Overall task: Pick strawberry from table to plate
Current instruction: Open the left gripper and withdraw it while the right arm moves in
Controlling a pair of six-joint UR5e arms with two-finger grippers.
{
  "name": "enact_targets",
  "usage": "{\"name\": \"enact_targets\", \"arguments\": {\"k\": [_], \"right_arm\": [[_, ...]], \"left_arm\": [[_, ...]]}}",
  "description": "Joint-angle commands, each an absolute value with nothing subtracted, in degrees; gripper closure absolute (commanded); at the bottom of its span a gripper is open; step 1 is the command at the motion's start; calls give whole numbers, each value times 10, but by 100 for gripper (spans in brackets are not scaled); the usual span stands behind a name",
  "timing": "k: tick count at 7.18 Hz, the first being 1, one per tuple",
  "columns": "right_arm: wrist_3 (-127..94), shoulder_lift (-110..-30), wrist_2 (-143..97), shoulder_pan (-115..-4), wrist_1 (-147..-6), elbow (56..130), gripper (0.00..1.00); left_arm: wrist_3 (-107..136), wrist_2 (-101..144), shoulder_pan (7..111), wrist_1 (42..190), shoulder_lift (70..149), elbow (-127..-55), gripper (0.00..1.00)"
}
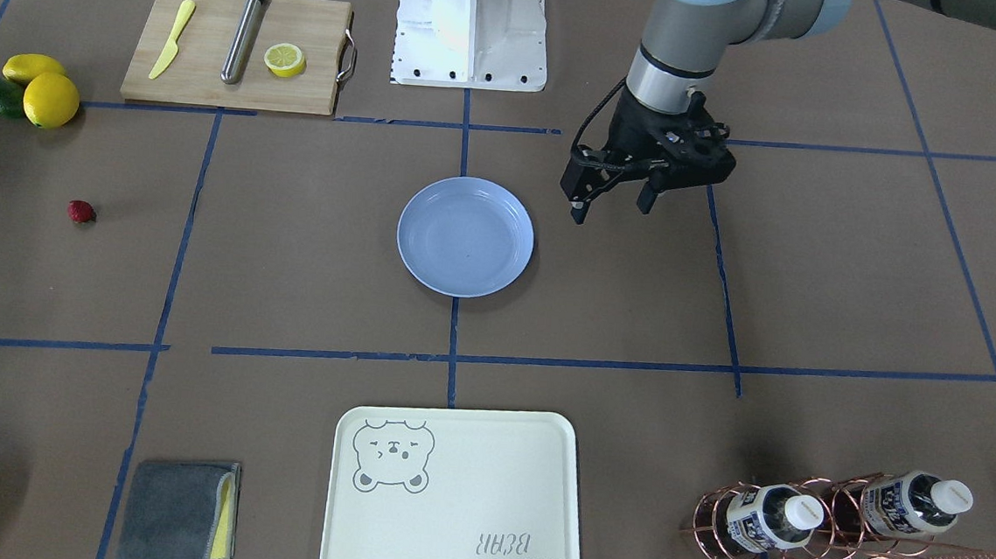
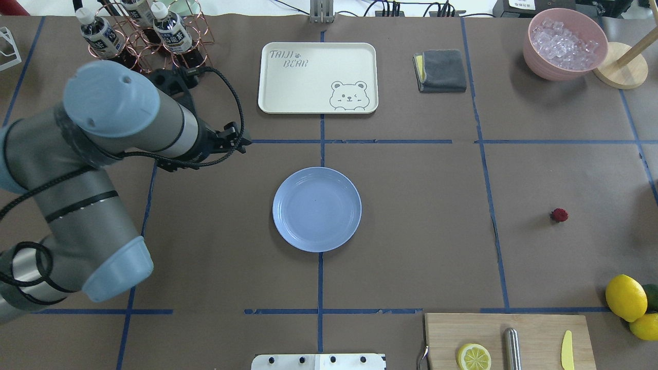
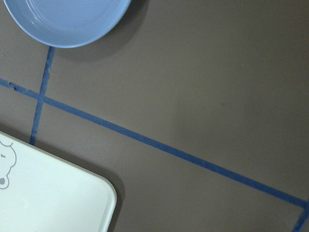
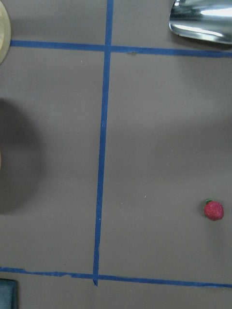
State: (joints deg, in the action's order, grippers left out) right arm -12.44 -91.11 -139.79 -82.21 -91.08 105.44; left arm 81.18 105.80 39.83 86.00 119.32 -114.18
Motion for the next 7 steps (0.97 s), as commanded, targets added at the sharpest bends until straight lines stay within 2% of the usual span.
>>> {"name": "enact_targets", "arguments": {"k": [1, 4, 7], "right_arm": [[-326, -927, -1322, -717, -741, 1056, 0], [-477, -954, -1240, -586, -626, 1054, 0], [-503, -957, -1198, -520, -602, 1025, 0]], "left_arm": [[739, 1095, 479, 790, 1191, -1183, 0], [632, 1097, 530, 740, 1186, -1215, 0], [608, 1097, 547, 740, 1178, -1214, 0]]}}
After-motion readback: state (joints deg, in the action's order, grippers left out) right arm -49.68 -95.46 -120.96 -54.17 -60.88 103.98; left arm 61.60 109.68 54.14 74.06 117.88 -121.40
